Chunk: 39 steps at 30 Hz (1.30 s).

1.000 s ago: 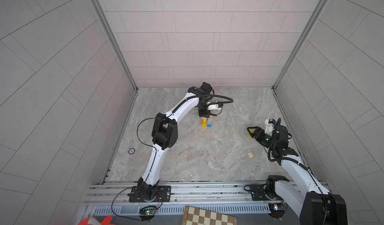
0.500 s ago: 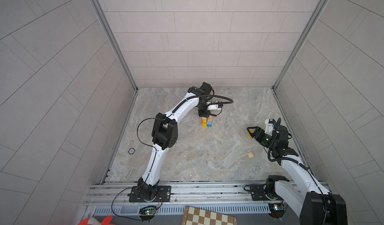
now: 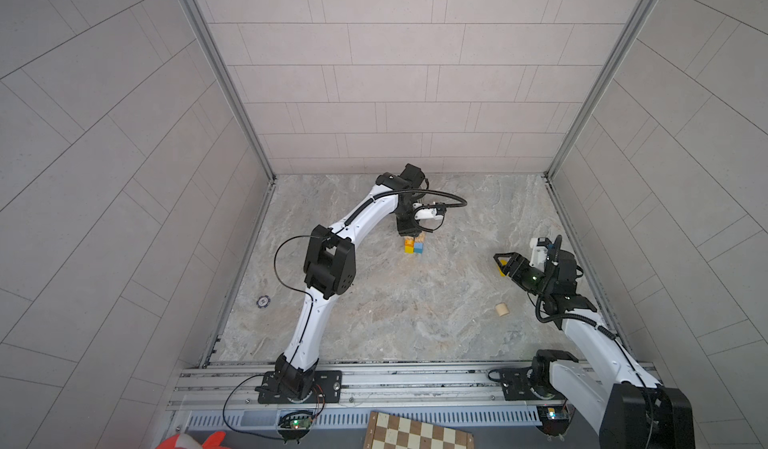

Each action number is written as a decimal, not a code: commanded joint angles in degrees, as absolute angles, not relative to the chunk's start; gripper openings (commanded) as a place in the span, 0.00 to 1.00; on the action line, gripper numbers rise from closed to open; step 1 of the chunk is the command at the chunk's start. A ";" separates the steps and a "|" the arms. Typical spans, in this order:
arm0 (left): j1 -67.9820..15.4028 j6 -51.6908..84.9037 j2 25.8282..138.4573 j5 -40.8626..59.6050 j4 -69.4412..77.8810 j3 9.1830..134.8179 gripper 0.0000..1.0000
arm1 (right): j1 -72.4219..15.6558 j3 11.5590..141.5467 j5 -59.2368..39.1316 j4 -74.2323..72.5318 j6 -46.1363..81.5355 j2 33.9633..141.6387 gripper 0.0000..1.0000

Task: Build the wood block tower
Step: 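Lower the wooden block onto the stack top and open the left gripper, then raise the left gripper off the stack while the right gripper moves to the wooden cylinder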

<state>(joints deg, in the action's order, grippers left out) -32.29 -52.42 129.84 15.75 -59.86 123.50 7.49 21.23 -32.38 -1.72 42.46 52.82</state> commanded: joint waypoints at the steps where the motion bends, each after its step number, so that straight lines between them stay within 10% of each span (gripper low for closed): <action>1: -32.65 -52.34 126.38 14.88 -59.27 121.80 0.84 | 7.12 22.37 -29.77 1.36 41.63 51.69 0.70; 4: -32.78 -51.32 123.92 15.25 -58.14 120.88 1.00 | 7.04 24.08 -25.68 6.95 40.08 50.88 0.70; 20: -36.82 -42.96 106.15 14.41 -47.08 109.66 1.00 | 4.80 27.22 -12.27 23.57 35.78 47.94 0.69; 39: -38.11 8.57 87.65 -5.45 -29.00 84.21 1.00 | -7.94 23.50 -3.34 32.51 42.61 46.15 0.67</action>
<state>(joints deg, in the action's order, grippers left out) -38.22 -1.08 91.05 -2.66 -32.64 88.07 -6.61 24.64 -4.99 29.89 40.66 46.92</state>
